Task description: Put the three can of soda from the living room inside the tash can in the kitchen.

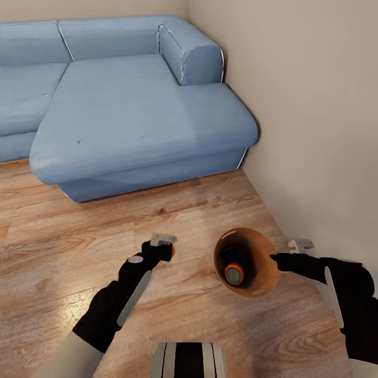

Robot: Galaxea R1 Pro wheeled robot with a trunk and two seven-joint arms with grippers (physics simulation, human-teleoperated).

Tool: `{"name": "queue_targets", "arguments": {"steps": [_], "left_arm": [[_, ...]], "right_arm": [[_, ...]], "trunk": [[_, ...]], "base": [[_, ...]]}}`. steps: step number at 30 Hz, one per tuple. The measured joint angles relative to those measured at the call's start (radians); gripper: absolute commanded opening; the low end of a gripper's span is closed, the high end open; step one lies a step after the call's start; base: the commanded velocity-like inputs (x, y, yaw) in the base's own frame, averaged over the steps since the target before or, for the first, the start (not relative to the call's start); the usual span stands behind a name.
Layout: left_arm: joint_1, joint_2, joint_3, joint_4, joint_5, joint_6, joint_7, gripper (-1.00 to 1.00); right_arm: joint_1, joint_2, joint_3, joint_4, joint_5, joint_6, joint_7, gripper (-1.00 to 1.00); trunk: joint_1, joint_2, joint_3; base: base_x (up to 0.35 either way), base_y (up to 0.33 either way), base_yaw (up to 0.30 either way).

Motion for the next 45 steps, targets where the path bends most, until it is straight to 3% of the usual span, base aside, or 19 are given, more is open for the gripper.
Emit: {"name": "queue_targets", "arguments": {"steps": [2,4,5,6,7,9,12,16,22,28,33,36,39,42,44,45], "left_arm": [[0.018,0.024,0.0,-0.07,0.018,0.048,-0.004,-1.0],[0.025,0.065,0.0,-0.112,0.057,0.081,-0.01,-1.0],[0.028,0.178,-0.002,-0.183,0.257,0.096,-0.139,-1.0],[0.028,0.225,0.0,-0.195,0.307,0.098,-0.211,-1.0],[0.029,0.269,0.001,-0.203,0.381,0.094,-0.346,-1.0],[0.029,0.308,0.005,-0.208,0.427,0.09,-0.55,-1.0],[0.029,0.319,0.008,-0.209,0.439,0.088,-0.639,-1.0],[0.029,0.338,0.009,-0.207,0.445,0.088,-0.662,-1.0],[0.029,0.347,0.01,-0.209,0.454,0.093,-0.676,-1.0],[0.029,0.348,0.011,-0.209,0.454,0.099,-0.831,-1.0],[0.029,0.345,0.022,-0.208,0.455,0.095,-0.851,-1.0],[0.029,0.33,0.021,-0.209,0.475,0.097,-0.85,-1.0],[0.029,0.323,0.021,-0.212,0.509,0.103,-0.852,-1.0],[0.029,0.32,0.017,-0.216,0.61,0.113,-0.855,-1.0],[0.029,0.311,0.015,-0.22,0.663,0.133,-0.855,-1.0],[0.029,0.301,0.015,-0.221,0.673,0.146,-0.855,-1.0]], "right_arm": [[0.0,0.0,-0.001,0.0,0.0,0.0,0.0,-1.0],[0.0,0.0,-0.003,0.0,0.0,0.0,0.0,-1.0],[0.0,0.0,-0.006,0.0,-0.001,0.001,-0.001,-1.0],[0.0,-0.001,-0.007,0.0,0.0,0.0,-0.001,-1.0],[0.0,-0.001,-0.01,0.0,0.0,0.0,0.0,-1.0],[0.0,-0.001,-0.012,0.0,0.002,-0.001,-0.001,-1.0],[0.0,-0.002,-0.012,0.0,0.001,0.001,0.0,-1.0],[0.0,-0.002,-0.013,0.0,-0.002,0.009,-0.001,-1.0],[0.0,-0.002,-0.013,0.0,0.001,0.002,-0.002,-1.0],[0.0,-0.001,-0.015,0.0,0.002,-0.001,-0.01,-1.0],[0.0,0.004,-0.008,0.0,0.003,-0.001,-0.015,-1.0],[0.0,0.004,-0.004,0.0,-0.003,0.008,-0.018,-1.0],[0.0,0.002,-0.003,0.0,0.012,0.007,-0.028,-1.0],[0.0,0.002,-0.003,0.0,0.01,0.01,-0.031,-1.0],[0.0,0.002,-0.003,0.0,0.001,0.013,-0.031,-1.0],[0.0,0.002,-0.003,0.0,-0.001,0.013,-0.031,-1.0]], "trunk": [[0.0,0.0,0.0],[0.0,0.0,0.0],[0.0,0.0,0.0],[0.0,0.0,0.0],[0.0,0.0,0.0],[0.0,0.0,0.0],[0.0,0.0,0.0],[0.0,0.0,0.0],[0.0,0.0,0.0],[0.0,0.0,0.0],[0.0,0.0,0.0],[0.0,0.0,0.0],[0.0,0.0,0.0],[0.0,0.0,0.0],[0.0,0.0,0.0],[0.0,0.0,0.0]], "base": [[0.0,0.0,0.0],[0.0,0.0,0.0],[0.0,0.0,0.0],[0.0,0.0,0.0],[0.0,0.0,0.0],[0.0,0.0,0.0],[0.0,0.0,0.0],[0.0,0.0,0.0],[0.0,0.0,0.0],[0.0,0.0,0.0],[0.0,0.0,0.0],[0.0,0.0,0.0],[0.0,0.0,0.0],[0.0,0.0,0.0],[0.0,0.0,0.0],[0.0,0.0,0.0]]}}
